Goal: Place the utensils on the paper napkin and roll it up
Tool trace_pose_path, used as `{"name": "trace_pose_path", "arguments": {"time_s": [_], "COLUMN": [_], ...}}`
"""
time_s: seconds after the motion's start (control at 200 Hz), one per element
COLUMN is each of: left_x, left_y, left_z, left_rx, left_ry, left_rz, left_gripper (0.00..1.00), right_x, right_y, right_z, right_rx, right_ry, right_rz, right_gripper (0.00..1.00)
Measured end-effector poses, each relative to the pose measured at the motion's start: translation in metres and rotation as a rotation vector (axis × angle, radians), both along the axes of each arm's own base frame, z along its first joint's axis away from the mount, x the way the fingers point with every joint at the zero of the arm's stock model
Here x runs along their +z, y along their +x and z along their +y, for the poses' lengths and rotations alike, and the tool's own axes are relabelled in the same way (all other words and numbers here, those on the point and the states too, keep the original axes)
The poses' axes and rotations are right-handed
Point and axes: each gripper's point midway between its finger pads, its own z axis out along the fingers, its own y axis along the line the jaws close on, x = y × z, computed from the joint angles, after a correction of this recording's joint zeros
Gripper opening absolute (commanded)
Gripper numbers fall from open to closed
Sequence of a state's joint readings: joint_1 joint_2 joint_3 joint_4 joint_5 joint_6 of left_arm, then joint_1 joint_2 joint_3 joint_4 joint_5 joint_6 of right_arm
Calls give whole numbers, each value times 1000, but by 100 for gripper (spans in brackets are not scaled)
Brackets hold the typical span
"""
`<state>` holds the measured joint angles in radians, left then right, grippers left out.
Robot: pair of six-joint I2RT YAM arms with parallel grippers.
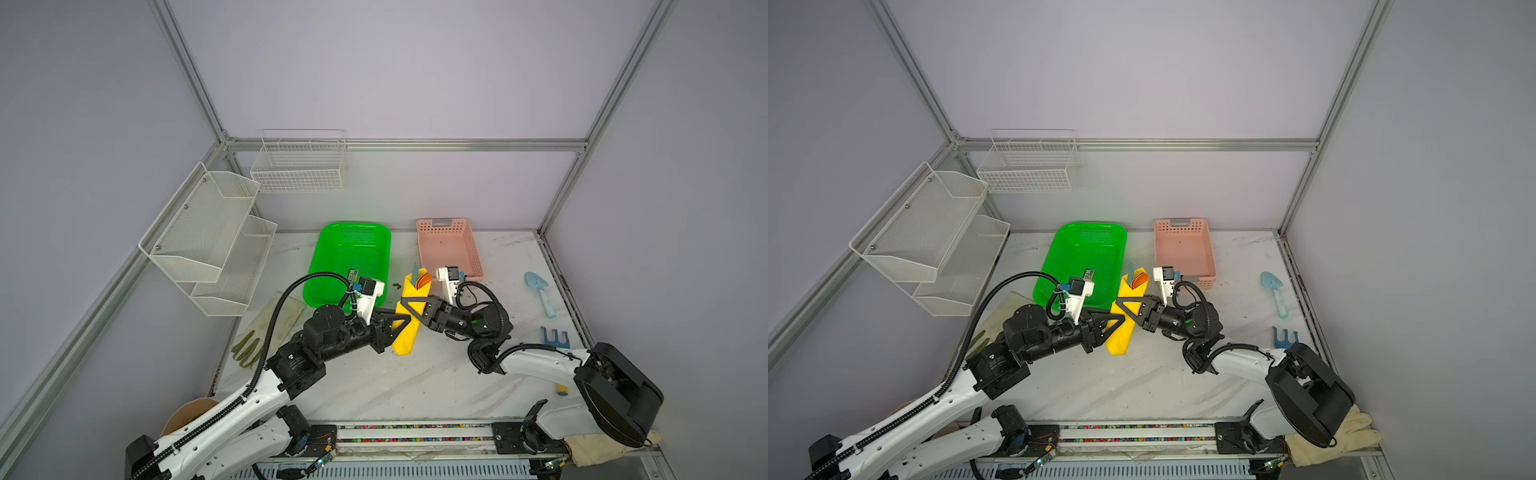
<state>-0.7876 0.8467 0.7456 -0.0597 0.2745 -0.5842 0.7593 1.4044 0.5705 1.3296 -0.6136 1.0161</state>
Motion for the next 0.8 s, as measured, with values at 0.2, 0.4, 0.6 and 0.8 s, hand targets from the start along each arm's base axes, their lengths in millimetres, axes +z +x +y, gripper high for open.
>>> {"name": "trace_pose_path", "arguments": {"time_s": [0.2, 0.4, 0.6, 0.8], "left_x": [2, 1, -2, -5], "left_y": [-1, 0, 2, 1], "left_z": [-1, -2, -5, -8], "left_rx": [-8, -8, -19, -38], "left_ry": [-9, -12, -14, -21], "left_rz": [-3, -1, 3, 17], "left_gripper": [33, 33, 37, 40], "right_x": [1, 0, -1, 1], "right_y": [-1, 0, 1, 0], "right_z": [0, 1, 2, 2], "right_rx": [6, 14, 23, 25], "right_ry": [7, 20, 31, 38], "right_rz": [-1, 6, 15, 10], "right_gripper": [0, 0, 0, 0]}}
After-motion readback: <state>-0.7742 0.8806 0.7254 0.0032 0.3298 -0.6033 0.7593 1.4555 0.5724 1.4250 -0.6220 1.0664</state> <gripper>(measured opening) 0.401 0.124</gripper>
